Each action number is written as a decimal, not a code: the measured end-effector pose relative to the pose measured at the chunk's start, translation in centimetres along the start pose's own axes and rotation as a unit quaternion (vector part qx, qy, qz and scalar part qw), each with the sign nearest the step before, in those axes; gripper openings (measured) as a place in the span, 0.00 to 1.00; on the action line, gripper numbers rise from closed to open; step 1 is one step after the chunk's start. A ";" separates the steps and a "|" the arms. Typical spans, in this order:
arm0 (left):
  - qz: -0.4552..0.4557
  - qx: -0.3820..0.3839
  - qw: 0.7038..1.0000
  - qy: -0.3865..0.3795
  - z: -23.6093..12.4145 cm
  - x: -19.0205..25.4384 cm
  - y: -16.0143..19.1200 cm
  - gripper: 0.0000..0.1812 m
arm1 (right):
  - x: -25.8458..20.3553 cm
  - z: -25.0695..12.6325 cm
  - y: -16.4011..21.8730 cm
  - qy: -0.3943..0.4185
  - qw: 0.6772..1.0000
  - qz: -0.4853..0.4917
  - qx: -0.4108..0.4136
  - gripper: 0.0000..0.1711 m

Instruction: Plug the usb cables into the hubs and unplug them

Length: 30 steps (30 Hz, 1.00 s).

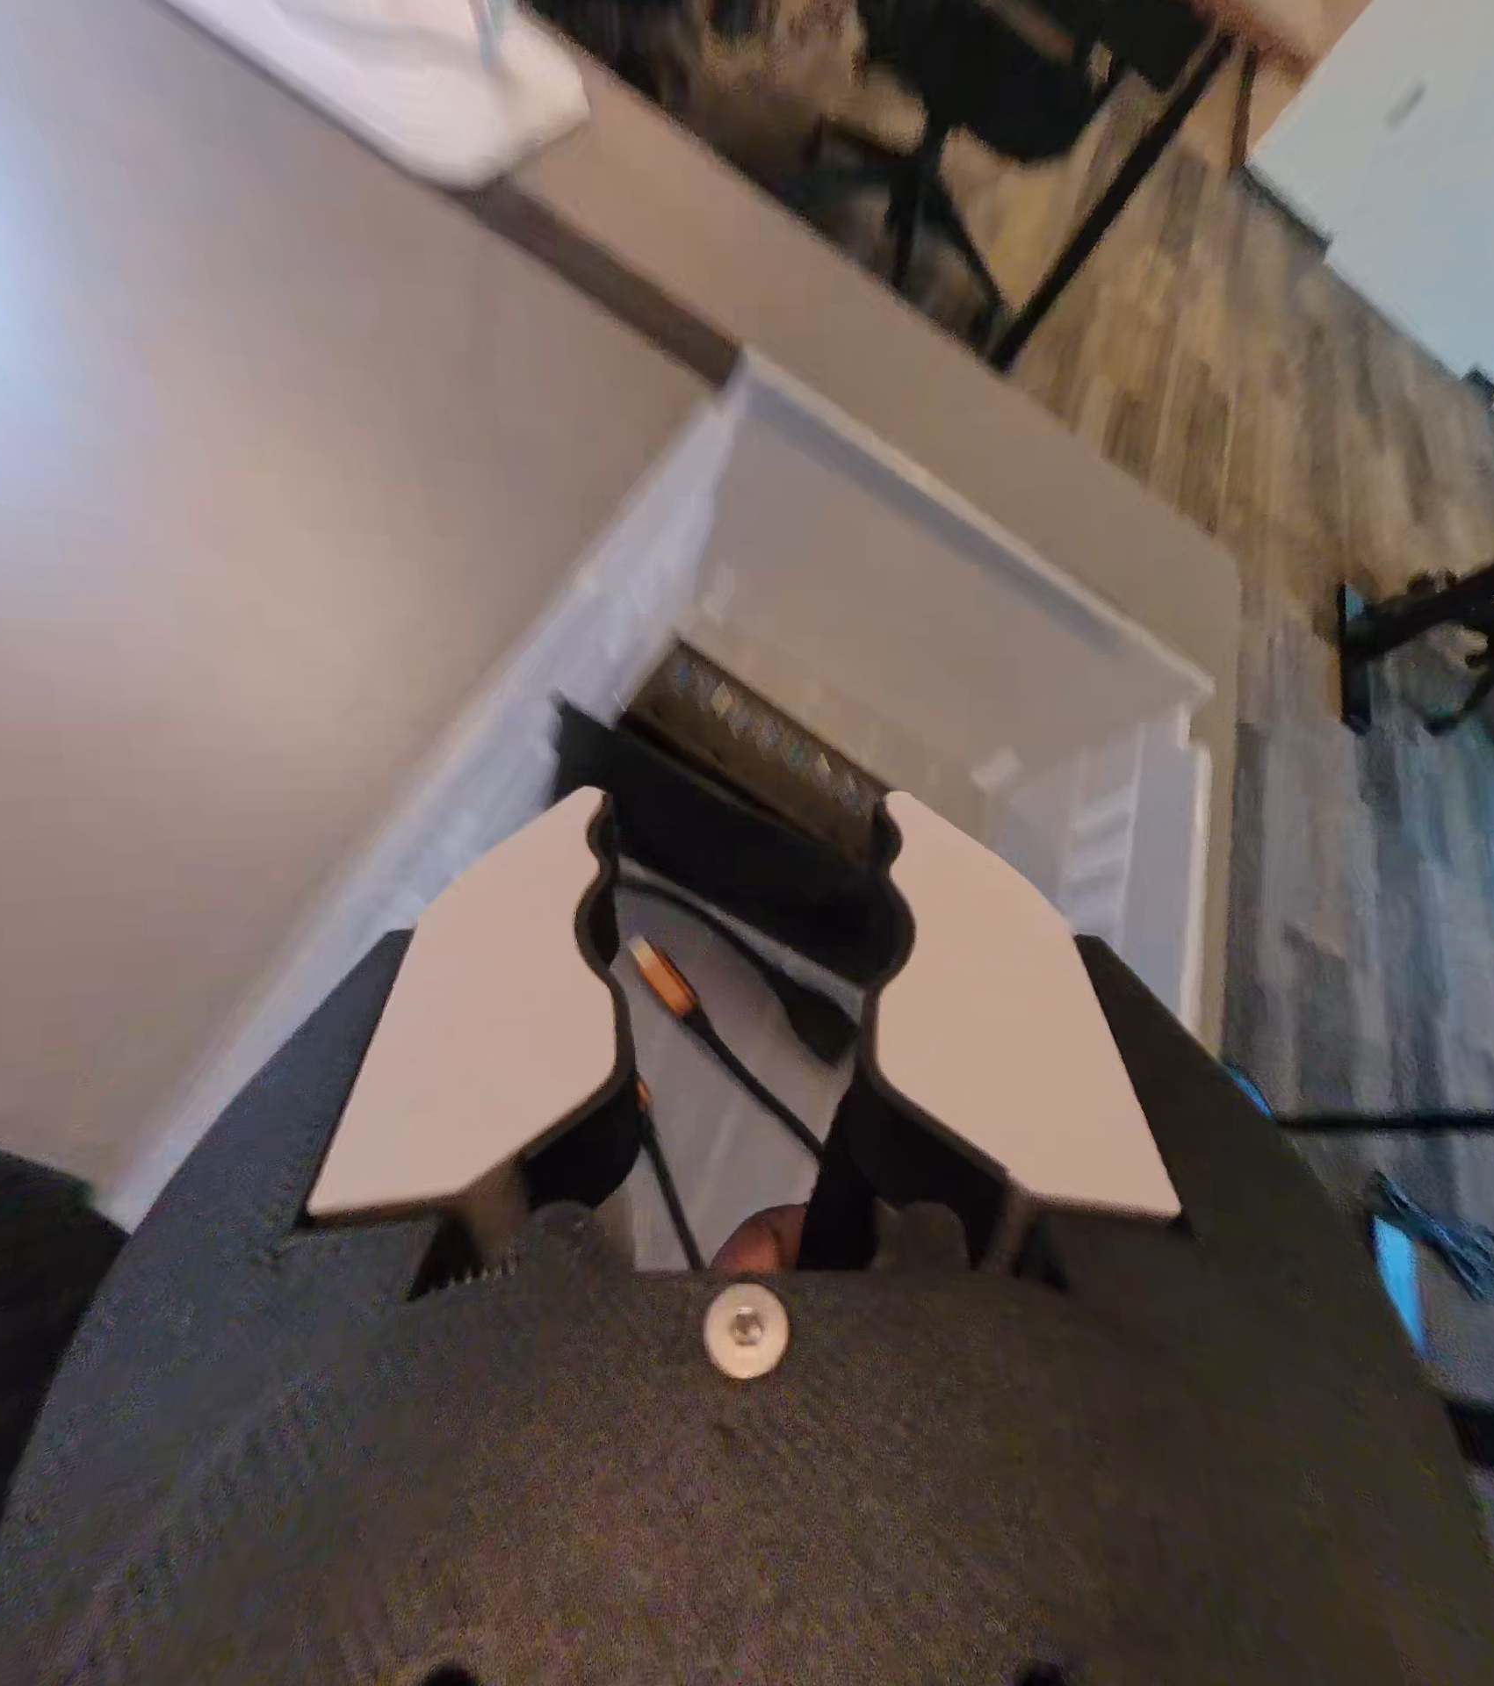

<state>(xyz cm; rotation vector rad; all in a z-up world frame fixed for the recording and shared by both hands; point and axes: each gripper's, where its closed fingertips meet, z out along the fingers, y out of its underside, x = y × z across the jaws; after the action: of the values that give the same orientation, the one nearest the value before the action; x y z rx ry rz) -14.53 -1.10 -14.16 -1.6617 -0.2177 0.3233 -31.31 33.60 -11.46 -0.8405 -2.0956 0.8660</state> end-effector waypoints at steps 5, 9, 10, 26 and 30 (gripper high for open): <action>0.018 -0.020 0.993 -0.115 -0.3 -3.3 0.5 0.39 | -12.6 -3.0 -12.2 -0.207 0.947 0.054 0.238 0.32; 0.093 -0.073 0.956 -0.270 -1.7 -6.7 1.0 0.39 | -24.8 -3.9 -17.3 -0.366 0.886 0.077 0.274 0.49; 0.114 -0.083 0.944 -0.298 -2.0 -7.2 0.9 0.39 | -27.4 -3.4 -17.8 -0.384 0.882 0.074 0.264 0.51; 0.248 -0.132 0.889 -0.362 -2.6 -7.8 0.6 0.42 | -28.8 -1.1 -22.7 -0.288 0.919 -0.036 0.267 0.16; 0.172 -0.109 0.914 -0.351 -2.7 -8.2 0.8 0.42 | -15.1 -2.3 -24.9 -0.060 0.966 -0.055 0.246 0.16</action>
<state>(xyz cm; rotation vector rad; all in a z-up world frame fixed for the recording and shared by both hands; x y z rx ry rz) -21.33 -6.44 -14.06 -1.7429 -0.5105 1.2060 -28.55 8.72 3.62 -0.4109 -1.8785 1.3292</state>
